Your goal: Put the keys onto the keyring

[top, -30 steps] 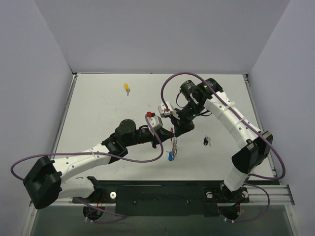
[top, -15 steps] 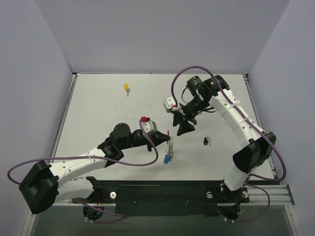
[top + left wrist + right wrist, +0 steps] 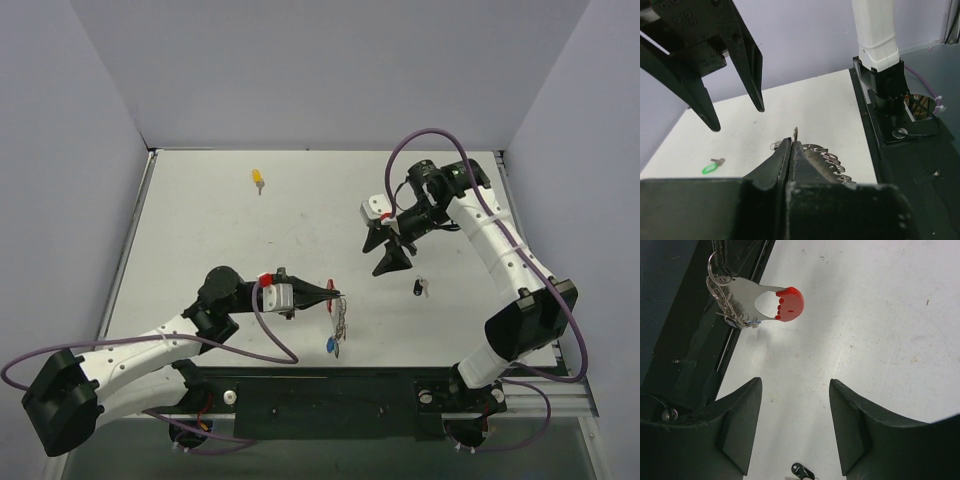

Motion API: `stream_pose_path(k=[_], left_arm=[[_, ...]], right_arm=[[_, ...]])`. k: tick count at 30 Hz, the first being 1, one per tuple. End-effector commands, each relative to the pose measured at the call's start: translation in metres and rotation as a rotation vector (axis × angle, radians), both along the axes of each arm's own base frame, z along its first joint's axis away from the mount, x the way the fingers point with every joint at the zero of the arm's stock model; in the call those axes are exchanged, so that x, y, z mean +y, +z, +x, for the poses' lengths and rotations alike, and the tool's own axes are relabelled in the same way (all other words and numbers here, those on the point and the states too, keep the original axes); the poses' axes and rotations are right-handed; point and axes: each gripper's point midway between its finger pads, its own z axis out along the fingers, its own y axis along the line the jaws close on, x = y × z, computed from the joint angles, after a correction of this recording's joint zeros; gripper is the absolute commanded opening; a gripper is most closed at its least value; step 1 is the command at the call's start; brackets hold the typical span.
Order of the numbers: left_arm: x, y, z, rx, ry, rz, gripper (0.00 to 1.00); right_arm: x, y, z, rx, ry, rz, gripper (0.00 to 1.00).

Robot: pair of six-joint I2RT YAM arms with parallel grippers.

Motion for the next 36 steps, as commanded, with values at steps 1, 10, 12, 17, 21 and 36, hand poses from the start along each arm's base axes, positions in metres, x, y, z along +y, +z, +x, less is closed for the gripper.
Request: stream_pose_path(k=[1, 10, 12, 17, 21, 36], left_arm=[[0.003, 0.035, -0.009, -0.243, -0.043, -0.047, 0.0], [0.001, 0.042, -0.002, -0.52, -0.016, 0.064, 0.0], [-0.001, 0.039, -0.002, -0.564, -0.022, 0.093, 0.0], [-0.004, 0.034, 0.003, -0.631, -0.027, 0.136, 0.0], [-0.007, 0.03, 0.005, -0.675, -0.036, 0.165, 0.0], [-0.009, 0.027, 0.008, -0.7, -0.011, 0.162, 0.0]], right_arm=[[-0.014, 0.014, -0.057, 0.199, 0.034, -0.001, 0.52], [-0.012, 0.016, -0.057, 0.232, 0.012, 0.032, 0.54], [-0.01, 0.019, -0.06, 0.245, 0.007, 0.043, 0.54], [-0.004, 0.03, -0.064, 0.276, -0.004, 0.075, 0.55], [0.002, 0.032, -0.068, 0.325, -0.004, 0.066, 0.54], [0.008, 0.032, -0.077, 0.35, 0.018, 0.024, 0.5]])
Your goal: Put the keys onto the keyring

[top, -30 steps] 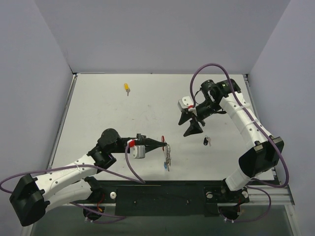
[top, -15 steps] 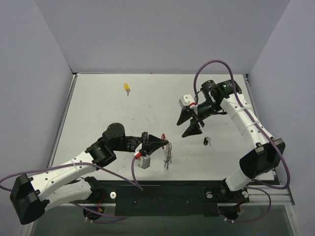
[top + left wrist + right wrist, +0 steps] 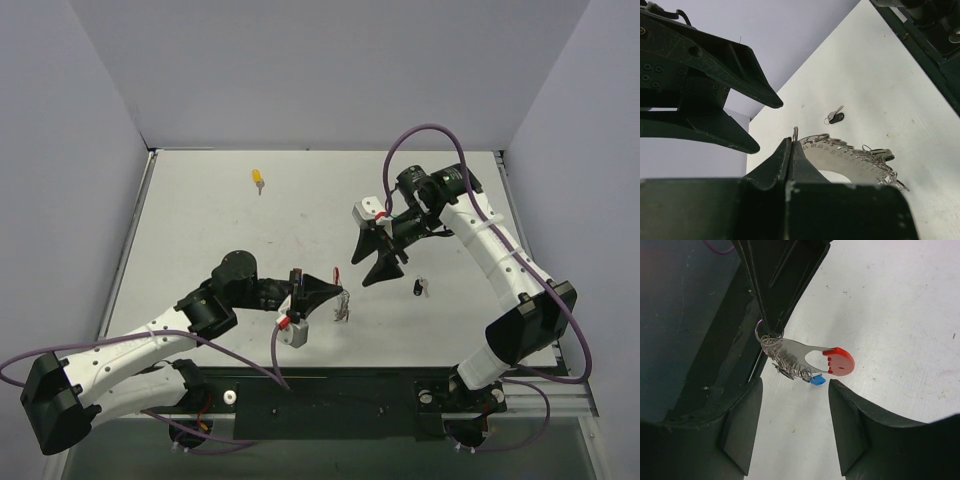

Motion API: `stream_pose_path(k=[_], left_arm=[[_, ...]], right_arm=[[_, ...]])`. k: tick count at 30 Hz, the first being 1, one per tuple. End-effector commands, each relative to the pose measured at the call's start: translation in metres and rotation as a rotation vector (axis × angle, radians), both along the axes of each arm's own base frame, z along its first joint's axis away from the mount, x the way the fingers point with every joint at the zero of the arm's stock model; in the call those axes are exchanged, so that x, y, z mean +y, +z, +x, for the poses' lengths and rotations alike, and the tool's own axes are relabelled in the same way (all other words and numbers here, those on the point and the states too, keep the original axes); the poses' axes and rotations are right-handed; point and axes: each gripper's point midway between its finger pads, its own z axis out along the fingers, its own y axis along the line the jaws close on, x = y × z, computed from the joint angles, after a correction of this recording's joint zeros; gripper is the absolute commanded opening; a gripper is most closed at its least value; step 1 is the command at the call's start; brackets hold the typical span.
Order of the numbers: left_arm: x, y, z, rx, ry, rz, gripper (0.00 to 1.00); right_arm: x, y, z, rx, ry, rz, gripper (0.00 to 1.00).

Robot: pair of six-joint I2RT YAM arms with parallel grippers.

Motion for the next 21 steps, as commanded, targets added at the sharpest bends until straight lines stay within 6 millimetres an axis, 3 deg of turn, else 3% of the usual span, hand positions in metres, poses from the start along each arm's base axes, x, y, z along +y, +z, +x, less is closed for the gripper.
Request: stream_pose_path(k=[1, 7, 10, 11, 12, 13, 18, 21], left_arm=[[-0.003, 0.028, 0.001, -0.079, -0.004, -0.063, 0.0], [-0.005, 0.023, 0.003, -0.024, 0.01, -0.091, 0.0], [-0.005, 0.028, 0.009, 0.06, 0.052, -0.174, 0.0], [-0.005, 0.02, 0.011, 0.157, 0.068, -0.178, 0.0], [-0.003, 0.032, 0.019, 0.169, 0.113, -0.24, 0.0], [0.0, 0.029, 0.027, 0.289, 0.173, -0.269, 0.0], [0.014, 0.045, 0.044, 0.537, 0.277, -0.416, 0.0], [0.025, 0.055, 0.055, 0.66, 0.309, -0.487, 0.0]], right_arm=[[-0.016, 0.02, -0.044, 0.241, -0.016, -0.057, 0.49], [-0.014, 0.019, -0.046, 0.299, -0.034, -0.045, 0.33], [-0.016, 0.017, -0.046, 0.284, -0.029, -0.04, 0.32], [-0.018, 0.016, -0.044, 0.272, -0.032, -0.043, 0.32], [-0.02, 0.013, -0.043, 0.246, -0.022, -0.035, 0.33], [-0.024, 0.009, -0.037, 0.194, -0.017, -0.025, 0.33], [-0.06, -0.009, -0.021, 0.03, -0.064, -0.009, 0.43], [-0.089, -0.012, -0.006, 0.085, -0.273, -0.046, 0.48]])
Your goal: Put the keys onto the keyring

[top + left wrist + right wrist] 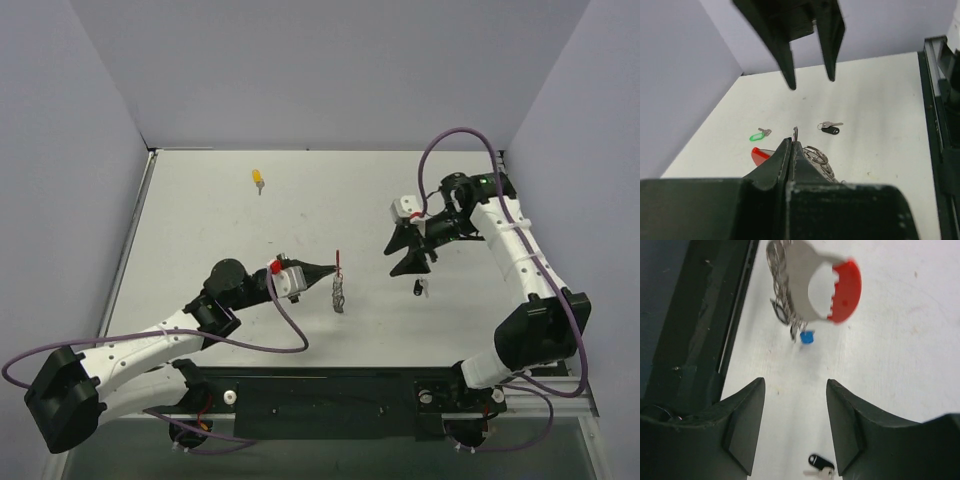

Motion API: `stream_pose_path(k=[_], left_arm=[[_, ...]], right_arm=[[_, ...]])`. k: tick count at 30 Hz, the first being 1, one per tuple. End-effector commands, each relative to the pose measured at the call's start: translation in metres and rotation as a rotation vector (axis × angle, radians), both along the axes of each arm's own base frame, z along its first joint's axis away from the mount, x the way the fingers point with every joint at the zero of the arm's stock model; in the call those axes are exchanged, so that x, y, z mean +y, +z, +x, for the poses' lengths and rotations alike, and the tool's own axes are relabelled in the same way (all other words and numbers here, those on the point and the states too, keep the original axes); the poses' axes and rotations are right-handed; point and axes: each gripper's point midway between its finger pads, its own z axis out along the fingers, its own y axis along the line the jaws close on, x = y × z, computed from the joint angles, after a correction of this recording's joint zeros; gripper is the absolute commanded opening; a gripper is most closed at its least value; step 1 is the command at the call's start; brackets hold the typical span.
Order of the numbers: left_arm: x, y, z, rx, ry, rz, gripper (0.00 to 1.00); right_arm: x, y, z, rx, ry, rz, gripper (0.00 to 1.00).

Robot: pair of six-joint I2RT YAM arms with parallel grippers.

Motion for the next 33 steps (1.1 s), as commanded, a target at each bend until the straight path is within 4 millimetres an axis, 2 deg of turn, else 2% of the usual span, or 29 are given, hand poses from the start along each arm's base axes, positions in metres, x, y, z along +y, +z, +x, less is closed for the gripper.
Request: stream_pose_path(k=[1, 2, 3, 4, 5, 6, 7, 8, 9, 12, 17, 19, 21, 25, 26, 27, 30, 33], left_arm=[[0.018, 0.058, 0.014, 0.218, 0.074, -0.289, 0.0], [0.023, 0.061, 0.016, 0.226, 0.067, -0.302, 0.0], [0.023, 0.062, 0.015, 0.274, 0.056, -0.322, 0.0], [0.026, 0.063, 0.016, 0.281, 0.053, -0.332, 0.0], [0.027, 0.062, 0.015, 0.304, 0.044, -0.338, 0.0], [0.029, 0.062, 0.014, 0.311, 0.038, -0.337, 0.0], [0.03, 0.063, 0.012, 0.317, 0.033, -0.342, 0.0], [0.031, 0.061, 0.009, 0.318, 0.027, -0.325, 0.0], [0.032, 0.059, 0.008, 0.288, 0.028, -0.303, 0.0], [0.036, 0.053, -0.004, 0.258, 0.004, -0.224, 0.0], [0.04, 0.039, -0.009, 0.24, 0.008, -0.161, 0.0], [0.041, 0.041, -0.011, 0.232, -0.001, -0.161, 0.0], [0.04, 0.038, -0.011, 0.212, -0.002, -0.138, 0.0], [0.041, 0.037, -0.012, 0.201, -0.002, -0.116, 0.0], [0.042, 0.038, -0.013, 0.196, -0.003, -0.117, 0.0], [0.042, 0.038, -0.013, 0.192, -0.003, -0.119, 0.0], [0.044, 0.039, -0.014, 0.181, 0.0, -0.117, 0.0], [0.043, 0.038, -0.014, 0.179, -0.004, -0.112, 0.0]], right_arm=[[-0.042, 0.015, -0.023, 0.106, -0.202, -0.023, 0.49], [-0.054, 0.005, -0.009, 0.14, -0.325, -0.035, 0.49], [-0.061, 0.004, -0.007, 0.134, -0.39, -0.058, 0.49], [-0.072, -0.009, 0.008, 0.165, -0.512, -0.07, 0.49], [-0.083, -0.013, 0.011, 0.146, -0.595, -0.114, 0.48], [-0.089, -0.028, 0.028, 0.189, -0.739, -0.125, 0.48], [-0.108, -0.037, 0.037, 0.143, -0.89, -0.201, 0.48], [-0.115, -0.043, 0.057, 0.187, -1.069, -0.159, 0.49], [-0.129, -0.047, 0.059, 0.175, -1.151, -0.178, 0.5], [-0.143, -0.062, 0.058, 0.31, -1.256, -0.183, 0.49], [-0.161, -0.107, 0.047, 0.359, -1.246, -0.354, 0.47], [-0.163, -0.124, 0.036, 0.418, -1.222, -0.42, 0.44], [-0.162, -0.133, 0.038, 0.425, -1.211, -0.449, 0.35], [-0.164, -0.144, 0.053, 0.301, -1.195, -0.599, 0.33], [-0.164, -0.15, 0.055, 0.328, -1.197, -0.613, 0.3], [-0.162, -0.146, 0.063, 0.331, -1.207, -0.598, 0.29], [-0.165, -0.161, 0.072, 0.38, -1.203, -0.647, 0.27], [-0.154, -0.167, 0.075, 0.413, -1.151, -0.684, 0.27]])
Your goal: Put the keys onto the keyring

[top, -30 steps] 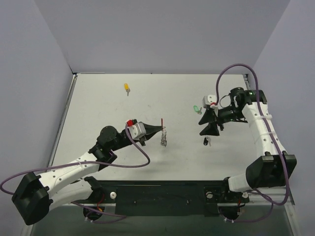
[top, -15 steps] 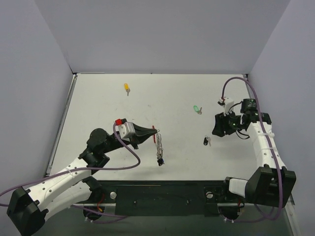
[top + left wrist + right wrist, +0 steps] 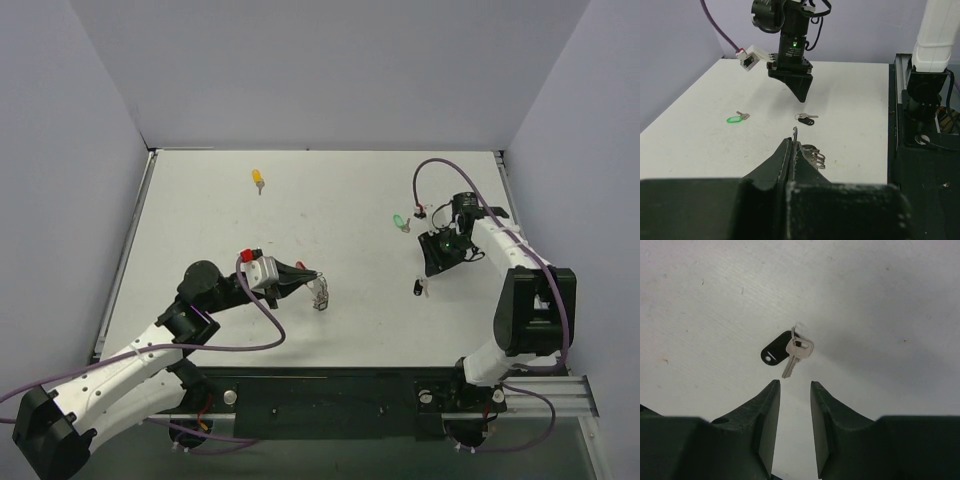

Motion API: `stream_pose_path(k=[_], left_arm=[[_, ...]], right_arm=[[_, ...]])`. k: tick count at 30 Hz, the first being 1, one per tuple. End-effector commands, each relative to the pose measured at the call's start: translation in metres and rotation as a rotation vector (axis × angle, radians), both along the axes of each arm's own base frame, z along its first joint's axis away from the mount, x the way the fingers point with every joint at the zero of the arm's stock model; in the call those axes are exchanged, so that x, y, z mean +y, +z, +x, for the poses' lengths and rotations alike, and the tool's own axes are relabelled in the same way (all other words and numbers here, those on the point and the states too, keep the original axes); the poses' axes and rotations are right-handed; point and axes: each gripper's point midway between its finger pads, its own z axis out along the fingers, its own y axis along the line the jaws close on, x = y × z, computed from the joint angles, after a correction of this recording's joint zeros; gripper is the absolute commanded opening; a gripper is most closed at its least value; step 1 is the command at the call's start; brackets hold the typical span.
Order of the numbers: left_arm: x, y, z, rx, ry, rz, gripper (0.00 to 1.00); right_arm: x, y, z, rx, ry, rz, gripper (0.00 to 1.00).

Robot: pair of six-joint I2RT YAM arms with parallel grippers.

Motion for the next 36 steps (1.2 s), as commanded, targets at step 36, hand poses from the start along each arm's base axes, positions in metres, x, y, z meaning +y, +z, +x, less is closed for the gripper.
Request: stream_pose_path(k=[36], left_arm=[[0.002, 0.025, -0.006, -0.099, -0.029, -0.03, 0.0]], right_arm=[[0.015, -0.032, 0.014, 0.197, 0.065, -0.163, 0.23]])
